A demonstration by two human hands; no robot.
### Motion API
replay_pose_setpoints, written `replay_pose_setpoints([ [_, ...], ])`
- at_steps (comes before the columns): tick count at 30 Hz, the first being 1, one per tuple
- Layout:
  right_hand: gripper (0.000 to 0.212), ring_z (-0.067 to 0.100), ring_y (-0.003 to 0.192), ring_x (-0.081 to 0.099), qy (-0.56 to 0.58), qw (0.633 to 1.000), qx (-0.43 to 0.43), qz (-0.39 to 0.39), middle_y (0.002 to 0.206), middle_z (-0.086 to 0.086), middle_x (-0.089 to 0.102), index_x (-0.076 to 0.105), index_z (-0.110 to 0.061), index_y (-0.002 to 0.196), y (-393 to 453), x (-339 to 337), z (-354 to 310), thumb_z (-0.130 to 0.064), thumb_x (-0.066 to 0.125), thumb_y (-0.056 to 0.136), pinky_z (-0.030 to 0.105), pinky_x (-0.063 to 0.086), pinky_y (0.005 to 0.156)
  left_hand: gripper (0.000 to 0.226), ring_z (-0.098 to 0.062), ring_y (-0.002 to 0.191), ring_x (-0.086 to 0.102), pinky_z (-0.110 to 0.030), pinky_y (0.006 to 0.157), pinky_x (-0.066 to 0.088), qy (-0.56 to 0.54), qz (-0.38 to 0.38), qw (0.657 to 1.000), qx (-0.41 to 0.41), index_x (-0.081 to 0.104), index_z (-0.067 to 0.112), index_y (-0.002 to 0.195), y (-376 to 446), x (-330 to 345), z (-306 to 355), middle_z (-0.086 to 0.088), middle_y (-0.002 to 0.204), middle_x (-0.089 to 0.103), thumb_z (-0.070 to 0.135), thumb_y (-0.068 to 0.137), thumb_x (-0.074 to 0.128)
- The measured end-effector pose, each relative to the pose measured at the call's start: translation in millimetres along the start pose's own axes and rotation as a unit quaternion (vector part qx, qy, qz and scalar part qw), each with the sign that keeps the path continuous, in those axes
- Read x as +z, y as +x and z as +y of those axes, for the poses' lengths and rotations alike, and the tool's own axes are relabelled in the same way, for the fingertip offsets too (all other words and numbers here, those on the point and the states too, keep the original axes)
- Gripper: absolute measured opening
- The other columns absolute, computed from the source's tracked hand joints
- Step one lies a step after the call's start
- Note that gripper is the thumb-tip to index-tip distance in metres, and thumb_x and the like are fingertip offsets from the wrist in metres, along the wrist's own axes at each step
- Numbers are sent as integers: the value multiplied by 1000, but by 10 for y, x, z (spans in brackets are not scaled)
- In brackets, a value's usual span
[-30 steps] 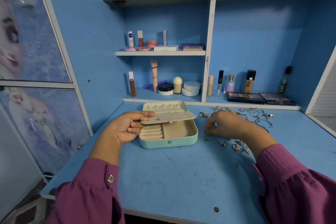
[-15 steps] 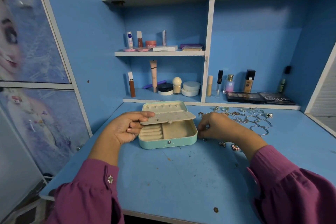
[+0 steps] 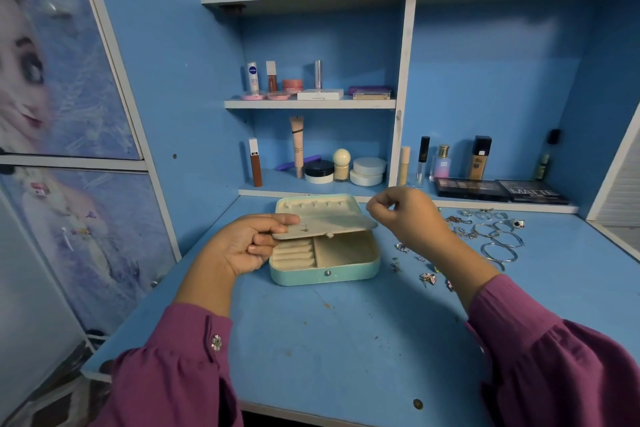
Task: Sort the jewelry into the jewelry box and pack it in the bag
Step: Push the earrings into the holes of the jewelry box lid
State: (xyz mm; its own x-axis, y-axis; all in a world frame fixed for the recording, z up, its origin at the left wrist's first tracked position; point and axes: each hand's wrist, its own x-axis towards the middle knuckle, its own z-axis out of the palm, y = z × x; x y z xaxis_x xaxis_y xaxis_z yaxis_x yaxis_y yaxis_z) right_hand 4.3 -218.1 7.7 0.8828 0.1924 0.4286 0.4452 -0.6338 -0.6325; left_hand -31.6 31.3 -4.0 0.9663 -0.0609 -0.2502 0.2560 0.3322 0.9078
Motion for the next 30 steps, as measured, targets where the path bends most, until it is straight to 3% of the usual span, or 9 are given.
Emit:
replay_pose_setpoints([
  [6, 9, 12, 77, 58, -18, 998, -2, -61, 77, -10, 64, 68, -23, 77, 97, 289, -427, -23, 62, 84, 28, 46, 74, 26, -2, 25, 27, -8, 26, 17, 4, 0, 1000, 5, 63, -2, 95, 1, -9, -2, 5, 47, 47, -11, 90, 40],
  [9, 15, 19, 79, 61, -34, 996, 4, -81, 74, -1, 67, 70, -14, 75, 167, 417, -513, -22, 60, 82, 38, 48, 81, 25, -1, 25, 27, -9, 26, 18, 3, 7, 1000, 6, 63, -2, 95, 11, -6, -4, 3, 52, 48, -11, 90, 40],
  [15, 18, 16, 73, 56, -49, 990, -6, -129, 70, -3, 66, 67, -21, 73, 247, 517, -571, -28, 58, 87, 36, 42, 80, 24, -1, 25, 27, -8, 26, 17, 2, 5, 1000, 4, 62, -3, 98, 5, -6, -7, 5, 48, 47, -10, 90, 41],
  [20, 19, 19, 77, 58, -69, 987, -13, -144, 79, 2, 70, 73, -18, 85, 278, 541, -589, -30, 58, 87, 36, 41, 81, 25, -1, 25, 27, -9, 26, 18, -1, 1, 1000, 7, 61, -2, 99, 9, -9, -10, 5, 47, 46, -11, 90, 40],
  [30, 22, 24, 79, 60, -112, 975, -17, -192, 84, 8, 70, 72, -10, 86, 353, 551, -606, -28, 59, 85, 34, 38, 81, 25, -1, 26, 28, -9, 26, 19, 1, 7, 1000, 15, 62, -1, 99, 16, -12, -15, 4, 49, 49, -11, 89, 42],
])
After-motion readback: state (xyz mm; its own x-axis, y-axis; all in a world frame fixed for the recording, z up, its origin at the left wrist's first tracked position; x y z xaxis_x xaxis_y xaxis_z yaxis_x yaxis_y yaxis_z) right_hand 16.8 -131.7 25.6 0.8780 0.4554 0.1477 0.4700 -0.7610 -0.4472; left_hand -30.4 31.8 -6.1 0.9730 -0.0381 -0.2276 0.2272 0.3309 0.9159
